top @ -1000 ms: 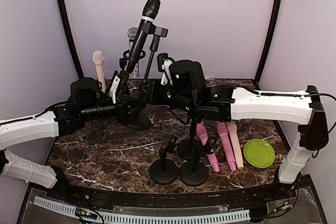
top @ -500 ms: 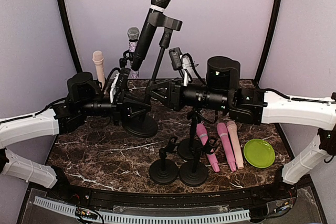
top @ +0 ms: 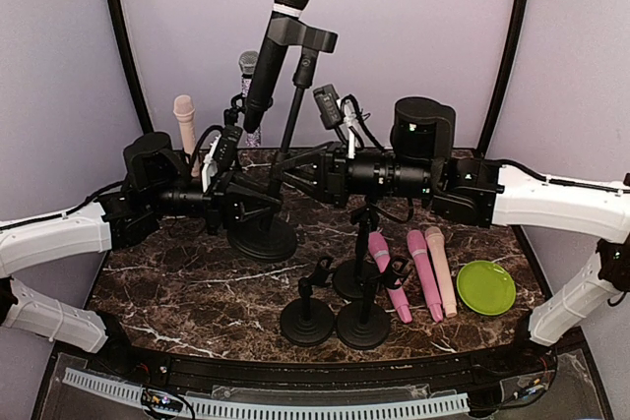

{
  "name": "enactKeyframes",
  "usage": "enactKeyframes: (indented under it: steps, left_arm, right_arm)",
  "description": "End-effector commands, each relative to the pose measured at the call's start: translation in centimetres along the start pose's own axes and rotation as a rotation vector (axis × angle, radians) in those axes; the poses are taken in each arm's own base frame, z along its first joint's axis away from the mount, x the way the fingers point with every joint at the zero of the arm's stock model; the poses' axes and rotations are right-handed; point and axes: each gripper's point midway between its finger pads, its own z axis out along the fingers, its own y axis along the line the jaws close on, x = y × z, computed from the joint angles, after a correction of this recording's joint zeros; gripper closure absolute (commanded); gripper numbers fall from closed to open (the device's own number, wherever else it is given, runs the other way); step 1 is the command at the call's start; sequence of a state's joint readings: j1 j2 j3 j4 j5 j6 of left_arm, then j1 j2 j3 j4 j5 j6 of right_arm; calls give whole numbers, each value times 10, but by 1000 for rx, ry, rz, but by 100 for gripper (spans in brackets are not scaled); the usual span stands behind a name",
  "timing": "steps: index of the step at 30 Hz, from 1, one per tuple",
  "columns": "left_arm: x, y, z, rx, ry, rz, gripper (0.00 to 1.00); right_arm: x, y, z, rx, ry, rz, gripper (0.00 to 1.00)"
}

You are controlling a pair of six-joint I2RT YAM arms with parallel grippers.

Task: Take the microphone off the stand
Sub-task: Unscrew the knob on the stand of the microphone stand.

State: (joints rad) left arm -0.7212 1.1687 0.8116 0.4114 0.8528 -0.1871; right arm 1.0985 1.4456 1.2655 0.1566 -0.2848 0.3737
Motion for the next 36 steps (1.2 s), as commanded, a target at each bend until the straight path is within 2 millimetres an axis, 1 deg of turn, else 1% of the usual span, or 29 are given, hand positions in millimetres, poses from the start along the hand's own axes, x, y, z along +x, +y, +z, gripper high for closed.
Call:
enactKeyframes:
  steps: [1, 2, 3, 5, 6, 7, 8, 9, 10, 11, 12, 13, 14, 15, 16, 17, 18, 20, 22, 25, 29, 30, 33, 36]
  left_arm:
    - [-20, 1, -7, -29, -56, 96, 100]
    - [-18, 4, -8, -55, -59, 95, 100]
    - [-22, 9, -10, -98, -73, 105, 100]
    - [-24, 21, -16, -186, -86, 115, 100]
    - [-23, 26, -18, -222, -88, 115, 100]
    - [-27, 33, -24, -287, -102, 123, 100]
    - [-29, 36, -29, -318, -113, 130, 100]
    - [-30, 44, -34, -379, -120, 131, 100]
    - [-32, 47, -38, -410, -128, 135, 100]
    - [-33, 56, -44, -477, -133, 131, 100]
    - [-33, 60, -48, -508, -136, 130, 100]
    - [-32, 68, -54, -568, -134, 122, 100]
    - [-33, 72, -57, -596, -134, 119, 100]
    - [-31, 79, -61, -642, -128, 108, 100]
    - [-31, 82, -63, -663, -126, 104, 100]
    - [-29, 87, -66, -694, -119, 95, 100]
    - [-28, 89, -66, -705, -116, 89, 100]
    - [-26, 93, -67, -722, -109, 78, 100]
    - [-24, 95, -67, -726, -105, 69, 100]
    - [-22, 95, -65, -715, -101, 60, 100]
    - [-18, 95, -62, -700, -97, 49, 100]
    - [-18, 94, -61, -695, -100, 48, 100]
    - [-18, 93, -60, -686, -105, 46, 100]
    - [-18, 92, -59, -673, -106, 45, 100]
  right_arm:
    - [-58, 22, -17, -42, -180, -21, 78]
    - [-59, 15, -20, 1, -193, -7, 78]
    - [-59, 9, -23, 39, -207, 7, 77]
    - [-62, -4, -31, 113, -246, 42, 66]
    - [-63, -10, -36, 148, -267, 61, 58]
    - [-62, -16, -40, 176, -279, 75, 52]
    - [-63, -23, -45, 221, -299, 94, 45]
    - [-61, -30, -49, 261, -308, 114, 40]
    - [-58, -37, -52, 297, -313, 136, 38]
    - [-55, -45, -55, 343, -318, 164, 35]
    - [-53, -54, -58, 391, -322, 196, 34]
    - [-50, -63, -61, 439, -321, 231, 33]
    - [-48, -70, -63, 483, -322, 269, 34]
    - [-46, -75, -64, 515, -321, 301, 35]
    - [-46, -78, -63, 529, -321, 328, 40]
    - [-48, -77, -61, 525, -322, 350, 44]
    - [-49, -76, -57, 522, -317, 367, 46]
    - [-49, -72, -45, 509, -302, 387, 47]
    - [-45, -67, -28, 500, -271, 387, 48]
    - [-35, -61, 0, 507, -207, 367, 47]
    - [-20, -57, 36, 511, -126, 353, 42]
    - [-24, -53, 40, 504, -127, 350, 41]
    - [-19, -57, 54, 521, -109, 347, 41]
    - [-11, -64, 64, 555, -74, 344, 45]
